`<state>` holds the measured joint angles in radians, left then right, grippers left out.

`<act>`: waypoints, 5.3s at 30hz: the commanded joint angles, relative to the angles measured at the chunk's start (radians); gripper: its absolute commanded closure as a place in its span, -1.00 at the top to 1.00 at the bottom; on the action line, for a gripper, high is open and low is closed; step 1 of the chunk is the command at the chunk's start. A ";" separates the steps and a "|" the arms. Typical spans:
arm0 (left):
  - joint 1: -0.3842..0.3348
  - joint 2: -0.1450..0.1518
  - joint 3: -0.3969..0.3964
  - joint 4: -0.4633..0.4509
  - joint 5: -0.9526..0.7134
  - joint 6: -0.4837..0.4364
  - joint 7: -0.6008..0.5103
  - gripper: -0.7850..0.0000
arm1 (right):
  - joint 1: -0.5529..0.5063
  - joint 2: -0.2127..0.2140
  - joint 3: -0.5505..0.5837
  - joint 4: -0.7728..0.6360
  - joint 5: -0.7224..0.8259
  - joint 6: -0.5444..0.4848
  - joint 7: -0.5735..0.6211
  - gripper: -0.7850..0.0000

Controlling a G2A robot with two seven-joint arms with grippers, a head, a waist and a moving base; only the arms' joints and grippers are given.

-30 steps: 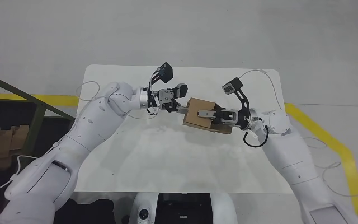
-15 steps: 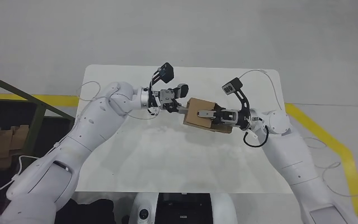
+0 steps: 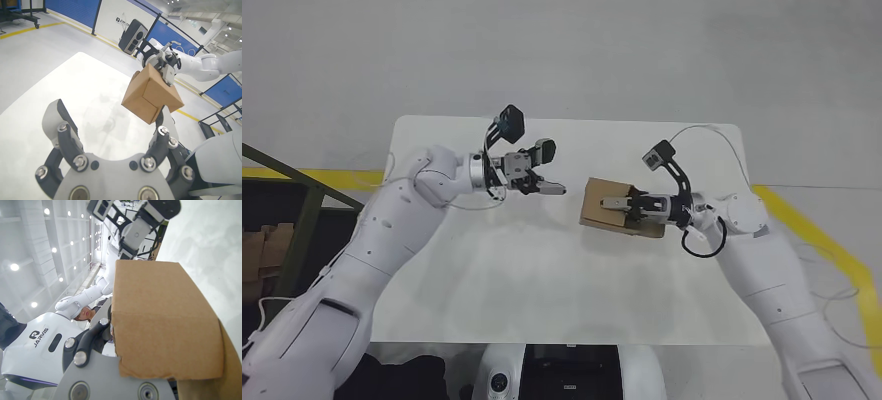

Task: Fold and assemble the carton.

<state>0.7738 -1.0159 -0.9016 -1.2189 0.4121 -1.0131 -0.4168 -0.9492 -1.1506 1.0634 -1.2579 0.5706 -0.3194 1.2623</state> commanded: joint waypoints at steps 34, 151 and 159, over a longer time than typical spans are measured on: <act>0.126 0.128 0.105 -0.012 1.124 0.053 0.869 1.00 | 0.223 -0.177 -0.337 0.535 -0.097 -0.037 -0.104 -0.02; -0.045 -0.124 0.272 0.311 1.151 0.041 0.986 0.52 | 0.038 -0.027 -0.060 0.350 -0.200 0.035 -0.139 -1.00; -0.033 -0.113 0.253 0.286 1.157 0.020 1.009 0.47 | 0.035 -0.014 -0.036 0.286 -0.276 0.074 -0.214 -1.00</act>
<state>0.7387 -1.1312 -0.6447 -0.9280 1.5684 -0.9908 0.5876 -0.9113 -1.1644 1.0308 -0.9587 0.3032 -0.2537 1.0545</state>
